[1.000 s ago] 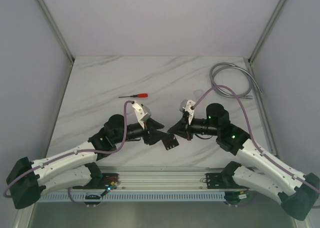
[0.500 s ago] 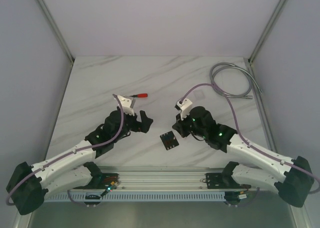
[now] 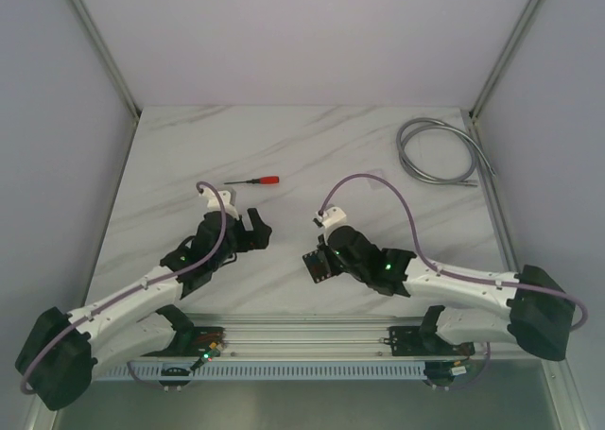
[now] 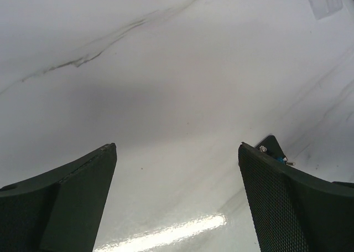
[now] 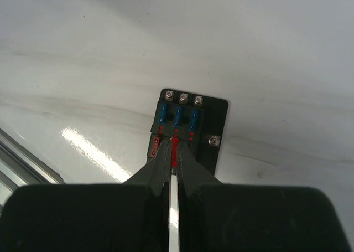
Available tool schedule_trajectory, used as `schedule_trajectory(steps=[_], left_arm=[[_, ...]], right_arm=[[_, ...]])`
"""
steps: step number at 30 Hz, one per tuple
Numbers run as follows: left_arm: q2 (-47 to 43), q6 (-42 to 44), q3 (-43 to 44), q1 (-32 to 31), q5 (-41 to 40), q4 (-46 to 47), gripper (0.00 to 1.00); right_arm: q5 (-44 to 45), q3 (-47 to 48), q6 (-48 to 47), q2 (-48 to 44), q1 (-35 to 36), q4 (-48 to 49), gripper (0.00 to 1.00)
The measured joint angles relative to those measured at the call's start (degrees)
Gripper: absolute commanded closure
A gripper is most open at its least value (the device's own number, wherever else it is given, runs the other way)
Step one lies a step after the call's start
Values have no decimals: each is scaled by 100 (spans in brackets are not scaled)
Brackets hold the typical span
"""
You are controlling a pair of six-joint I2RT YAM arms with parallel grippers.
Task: Snap on the fuse box
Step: Install the fuse at the fuse box base.
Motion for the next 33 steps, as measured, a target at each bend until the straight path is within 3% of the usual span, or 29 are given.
schedule_trajectory(steps=[12,33], left_arm=[[452,-457,0,4,114,-2,0],[645,-638,2,22,155,0,0]], right_arm=[[837,-7,570,531,367,142,100],[1246,-7,909,1023,553,-57,100]])
